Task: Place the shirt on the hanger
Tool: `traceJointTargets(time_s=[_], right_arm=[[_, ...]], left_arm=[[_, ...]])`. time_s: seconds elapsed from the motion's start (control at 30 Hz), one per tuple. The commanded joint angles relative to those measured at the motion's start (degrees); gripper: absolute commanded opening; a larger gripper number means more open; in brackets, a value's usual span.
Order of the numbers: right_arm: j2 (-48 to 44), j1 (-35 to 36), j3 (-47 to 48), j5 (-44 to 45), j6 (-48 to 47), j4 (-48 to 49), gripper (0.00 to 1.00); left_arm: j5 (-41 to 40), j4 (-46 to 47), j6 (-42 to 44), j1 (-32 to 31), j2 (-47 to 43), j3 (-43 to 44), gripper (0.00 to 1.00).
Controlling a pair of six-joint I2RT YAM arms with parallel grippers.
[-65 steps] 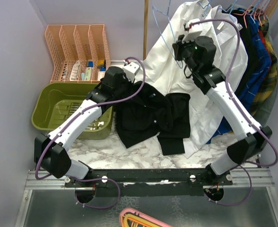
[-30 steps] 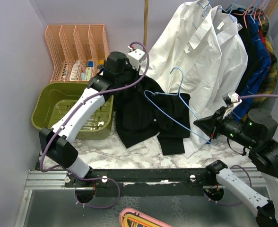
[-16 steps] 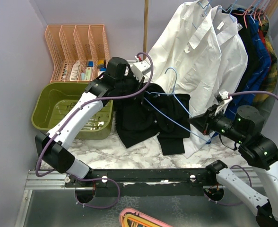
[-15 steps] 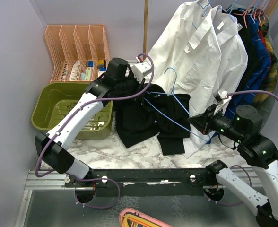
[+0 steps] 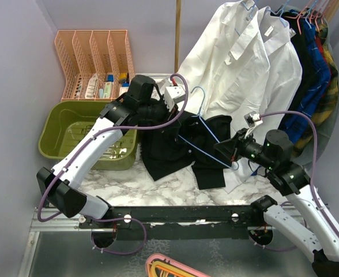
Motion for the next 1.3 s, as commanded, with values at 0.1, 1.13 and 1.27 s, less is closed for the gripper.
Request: traceJointTargets(time_s=[0.1, 1.13, 1.27], right_arm=[[-1.27, 0.13, -8.96, 4.52, 8.42, 19.23, 0.01], [8.79, 0.21, -29.2, 5.74, 17.76, 54.97, 0.01], [11.9, 0.22, -29.6, 4.56, 16.95, 56.63, 0.01]], left_arm=[[11.84, -2.48, 1.42, -1.64, -1.71, -2.7, 0.0], [-1.16, -2.4, 11.82, 1.05, 0.28, -3.62, 0.66], [8.15, -0.73, 19.18, 10.12, 3.31, -0.74, 0.75]])
